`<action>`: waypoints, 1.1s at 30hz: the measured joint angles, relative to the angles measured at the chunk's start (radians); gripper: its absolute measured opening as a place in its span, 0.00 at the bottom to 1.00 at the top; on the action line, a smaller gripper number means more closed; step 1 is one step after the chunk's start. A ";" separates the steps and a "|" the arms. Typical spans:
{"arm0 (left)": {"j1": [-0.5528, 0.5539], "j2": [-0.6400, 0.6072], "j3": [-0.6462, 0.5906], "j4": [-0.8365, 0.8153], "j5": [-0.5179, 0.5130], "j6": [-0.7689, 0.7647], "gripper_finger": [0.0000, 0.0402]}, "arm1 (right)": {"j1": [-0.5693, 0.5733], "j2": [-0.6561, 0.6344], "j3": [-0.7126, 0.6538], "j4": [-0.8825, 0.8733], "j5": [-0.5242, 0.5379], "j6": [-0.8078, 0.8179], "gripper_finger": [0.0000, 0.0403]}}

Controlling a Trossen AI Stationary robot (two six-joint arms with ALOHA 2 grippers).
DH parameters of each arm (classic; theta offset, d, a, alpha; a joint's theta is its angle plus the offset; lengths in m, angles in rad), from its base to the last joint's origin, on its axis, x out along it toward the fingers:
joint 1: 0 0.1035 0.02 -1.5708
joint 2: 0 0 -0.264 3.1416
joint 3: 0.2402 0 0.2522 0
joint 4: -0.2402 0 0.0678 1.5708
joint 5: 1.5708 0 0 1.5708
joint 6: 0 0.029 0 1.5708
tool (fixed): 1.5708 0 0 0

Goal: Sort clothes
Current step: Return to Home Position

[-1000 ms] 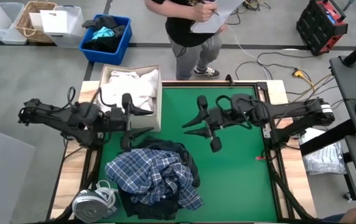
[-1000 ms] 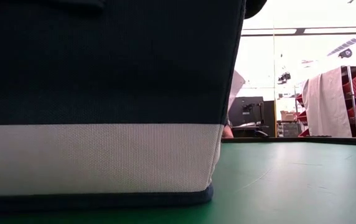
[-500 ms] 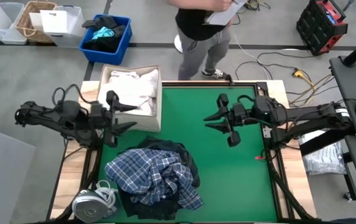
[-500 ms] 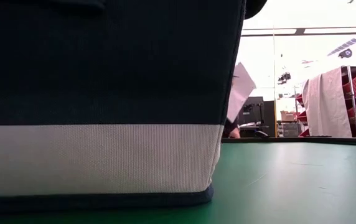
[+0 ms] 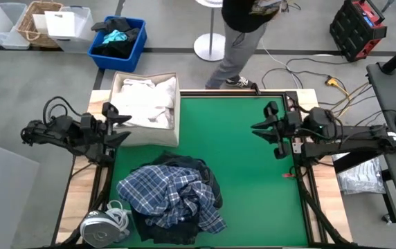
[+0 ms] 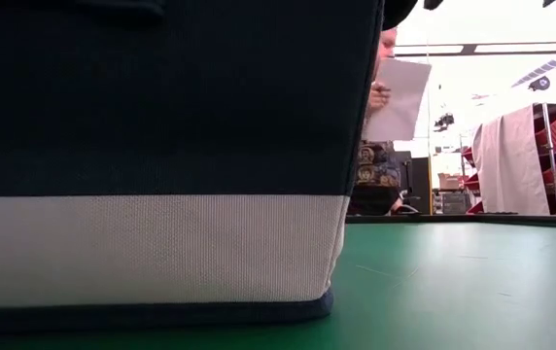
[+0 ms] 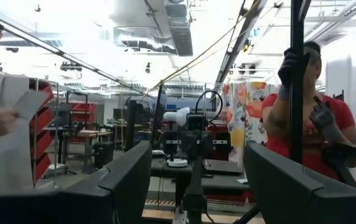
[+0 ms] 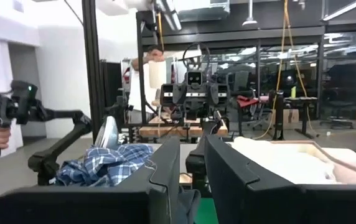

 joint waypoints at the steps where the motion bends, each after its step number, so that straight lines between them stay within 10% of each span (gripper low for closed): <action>1: 0.000 -0.022 -0.015 -0.007 0.000 -0.006 0.58 | -0.001 -0.026 -0.021 0.001 0.006 0.010 0.17; 14: 0.000 -0.197 -0.156 -0.105 -0.011 -0.050 0.58 | -0.001 -0.318 -0.288 0.034 0.090 0.145 0.23; 21: 0.000 -0.188 -0.241 -0.131 -0.003 -0.075 0.58 | -0.001 -0.424 -0.421 -0.002 0.375 0.413 0.21; 33: 0.000 -0.229 -0.408 0.061 0.028 -0.118 0.58 | 0.002 -0.544 -0.601 0.176 0.112 0.229 0.16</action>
